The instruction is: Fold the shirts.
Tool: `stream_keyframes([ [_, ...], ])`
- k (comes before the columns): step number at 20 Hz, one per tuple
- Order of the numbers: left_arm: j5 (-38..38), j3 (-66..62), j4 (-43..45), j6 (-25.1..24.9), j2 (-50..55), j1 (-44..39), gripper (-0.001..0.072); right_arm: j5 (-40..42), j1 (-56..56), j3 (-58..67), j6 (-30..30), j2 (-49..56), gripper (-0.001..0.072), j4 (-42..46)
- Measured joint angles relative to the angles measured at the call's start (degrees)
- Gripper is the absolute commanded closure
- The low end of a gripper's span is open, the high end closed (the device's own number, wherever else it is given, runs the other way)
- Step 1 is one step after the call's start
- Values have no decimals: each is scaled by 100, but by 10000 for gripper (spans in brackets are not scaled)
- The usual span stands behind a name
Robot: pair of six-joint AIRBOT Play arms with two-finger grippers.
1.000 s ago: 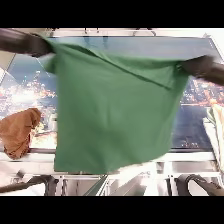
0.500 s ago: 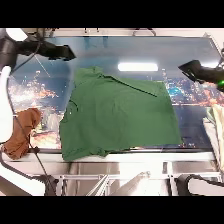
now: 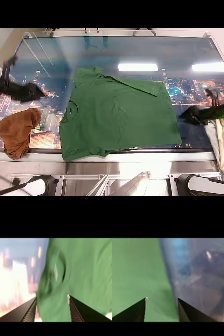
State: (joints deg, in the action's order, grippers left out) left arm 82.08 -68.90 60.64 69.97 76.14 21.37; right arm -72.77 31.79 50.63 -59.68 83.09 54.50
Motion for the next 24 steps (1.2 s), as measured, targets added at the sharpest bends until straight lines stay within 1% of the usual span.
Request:
stream_keyframes([
  [4, 87, 1856, -7, 166, -916, 673, 270, 83, -4, -380, 273, 131, 280, 120],
  [7, -26, 2841, -22, 256, -1322, 1019, 270, -96, -216, -474, 496, 369, 283, 55],
  [8, -72, 3073, -20, 260, -1375, 1086, 270, -133, -348, -492, 538, 450, 300, -7],
  [9, -105, 3272, -22, 278, -1384, 1128, 270, -249, -507, -511, 584, 535, 391, -153],
  [12, -146, 3696, -46, 315, -1147, 1075, 271, -411, -975, -529, 713, 669, 399, -125],
  [16, -374, 3923, -317, 348, -439, 476, 272, -581, -1233, -527, 835, 728, 398, -136],
  [17, -503, 3947, -457, 356, -210, 210, 369, -603, -1259, -527, 839, 737, 398, -155],
  [18, -529, 3950, -568, 363, -17, -15, 420, -603, -1276, -527, 859, 739, 399, -173],
  [19, -566, 3919, -654, 380, 168, -232, 421, -603, -1287, -527, 863, 741, 400, -192],
  [20, -590, 3845, -732, 402, 330, -435, 424, -603, -1296, -527, 876, 741, 469, -210],
  [21, -605, 3748, -763, 407, 444, -595, 616, -577, -1303, -527, 879, 743, 597, -223],
  [22, -704, 3641, -761, 409, 507, -717, 681, -516, -1307, -527, 881, 743, 660, -229],
  [23, -857, 3508, -798, 398, 514, -822, 681, -514, -1309, -531, 881, 730, 697, -280],
  [24, -1010, 3353, -802, 398, 444, -881, 681, -498, -1314, -531, 887, 678, 697, -313],
])
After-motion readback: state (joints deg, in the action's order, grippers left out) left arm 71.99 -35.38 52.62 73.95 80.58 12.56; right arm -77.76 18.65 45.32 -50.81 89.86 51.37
